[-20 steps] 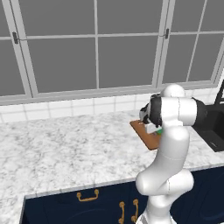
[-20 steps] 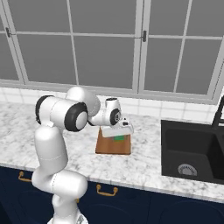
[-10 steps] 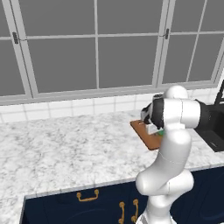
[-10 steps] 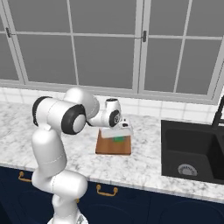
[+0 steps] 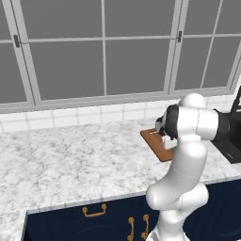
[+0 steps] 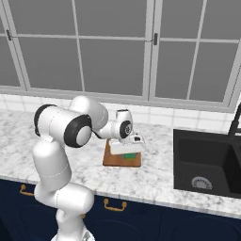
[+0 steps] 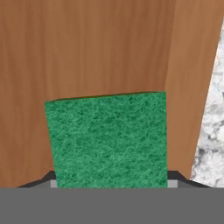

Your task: Pick up the sponge from the counter and clean the cutting board by briefly scrubbing or pressing down on the cutting board. Once finished, release the sponge.

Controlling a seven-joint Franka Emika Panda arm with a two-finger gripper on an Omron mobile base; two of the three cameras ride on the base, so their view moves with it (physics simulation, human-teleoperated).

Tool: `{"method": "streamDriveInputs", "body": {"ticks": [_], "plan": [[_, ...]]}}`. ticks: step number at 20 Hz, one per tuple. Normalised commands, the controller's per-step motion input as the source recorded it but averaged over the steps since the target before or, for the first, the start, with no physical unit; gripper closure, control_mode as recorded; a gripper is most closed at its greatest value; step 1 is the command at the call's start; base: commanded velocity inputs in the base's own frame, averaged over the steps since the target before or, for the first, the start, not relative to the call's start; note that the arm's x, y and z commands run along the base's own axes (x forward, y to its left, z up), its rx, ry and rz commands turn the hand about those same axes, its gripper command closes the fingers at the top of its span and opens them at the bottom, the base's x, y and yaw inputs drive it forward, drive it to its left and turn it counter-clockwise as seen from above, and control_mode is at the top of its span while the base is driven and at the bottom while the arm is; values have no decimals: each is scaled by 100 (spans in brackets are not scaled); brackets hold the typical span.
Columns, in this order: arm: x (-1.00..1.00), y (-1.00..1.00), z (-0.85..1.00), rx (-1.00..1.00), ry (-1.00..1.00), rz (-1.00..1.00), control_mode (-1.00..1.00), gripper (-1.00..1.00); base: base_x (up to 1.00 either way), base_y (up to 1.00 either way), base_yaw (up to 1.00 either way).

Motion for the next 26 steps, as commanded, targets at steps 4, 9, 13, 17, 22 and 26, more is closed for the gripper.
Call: {"method": "streamDriveInputs", "body": {"ticks": [4, 9, 13, 17, 22, 26], "plan": [[-26, 0, -95, 0, 7, 4, -100, 100, 0, 0, 0], [20, 19, -31, 9, -38, 5, -100, 100, 0, 0, 0], [52, 46, -8, 10, -34, 3, -100, 100, 0, 0, 0], [81, 62, -46, 1, -11, 0, -100, 100, 0, 0, 0], [40, 35, -97, 0, -1, 0, -100, 100, 0, 0, 0], [-89, 15, -97, 0, -19, 0, -100, 100, 0, 0, 0]]}}
